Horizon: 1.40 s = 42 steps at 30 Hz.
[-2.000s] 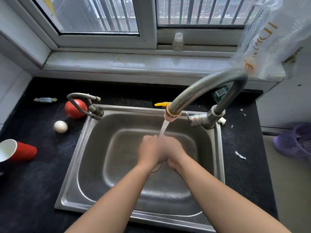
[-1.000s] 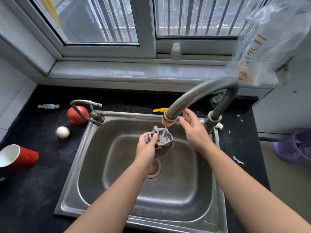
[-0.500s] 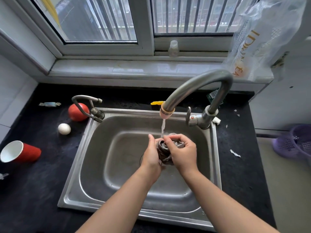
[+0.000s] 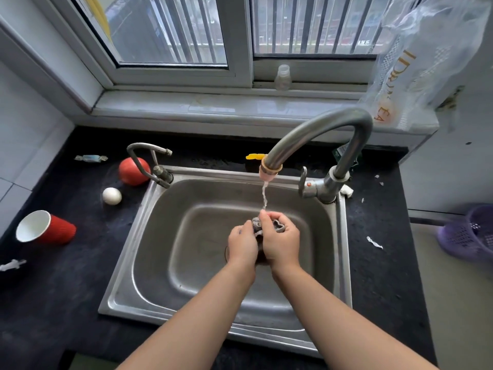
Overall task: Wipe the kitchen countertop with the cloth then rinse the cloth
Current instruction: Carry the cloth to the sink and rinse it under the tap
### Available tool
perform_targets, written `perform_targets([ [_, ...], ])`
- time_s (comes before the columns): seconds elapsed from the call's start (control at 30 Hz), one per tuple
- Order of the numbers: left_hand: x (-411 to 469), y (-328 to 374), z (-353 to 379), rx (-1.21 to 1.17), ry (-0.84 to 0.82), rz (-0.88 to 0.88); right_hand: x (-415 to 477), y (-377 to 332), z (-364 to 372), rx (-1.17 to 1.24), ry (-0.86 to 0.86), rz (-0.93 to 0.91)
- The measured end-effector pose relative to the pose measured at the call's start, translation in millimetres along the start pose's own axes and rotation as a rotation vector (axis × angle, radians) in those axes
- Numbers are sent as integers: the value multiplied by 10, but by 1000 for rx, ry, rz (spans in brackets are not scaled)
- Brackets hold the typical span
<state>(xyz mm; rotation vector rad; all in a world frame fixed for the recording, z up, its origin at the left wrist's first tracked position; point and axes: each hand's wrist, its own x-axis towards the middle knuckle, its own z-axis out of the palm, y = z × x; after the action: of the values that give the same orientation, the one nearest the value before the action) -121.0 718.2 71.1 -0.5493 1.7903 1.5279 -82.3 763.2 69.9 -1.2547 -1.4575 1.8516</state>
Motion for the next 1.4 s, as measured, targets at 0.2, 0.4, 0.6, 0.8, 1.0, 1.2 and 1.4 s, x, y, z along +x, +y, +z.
perform_targets([
  [0.2, -61, -320, -79, 441, 123, 432, -108, 135, -42, 174, 102, 554],
  [0.4, -14, -366, -121, 664, -17, 637, -48, 91, -88, 296, 58, 900],
  [0.6, 12, -269, -177, 846, -217, 817, 18, 26, -133, 244, -29, 983],
  [0.8, 16, -229, -83, 301, 64, 299, -173, 143, -115, 532, -154, 690],
  [1.0, -105, -197, -58, 174, 83, 203, -272, 115, -118, 396, 13, 514],
  [1.2, -265, -83, -100, 522, 48, 683, -153, -111, -71, 437, -51, 765],
  [1.4, -398, -11, -176, 669, -29, 974, -87, -174, -85, 235, -210, 885],
])
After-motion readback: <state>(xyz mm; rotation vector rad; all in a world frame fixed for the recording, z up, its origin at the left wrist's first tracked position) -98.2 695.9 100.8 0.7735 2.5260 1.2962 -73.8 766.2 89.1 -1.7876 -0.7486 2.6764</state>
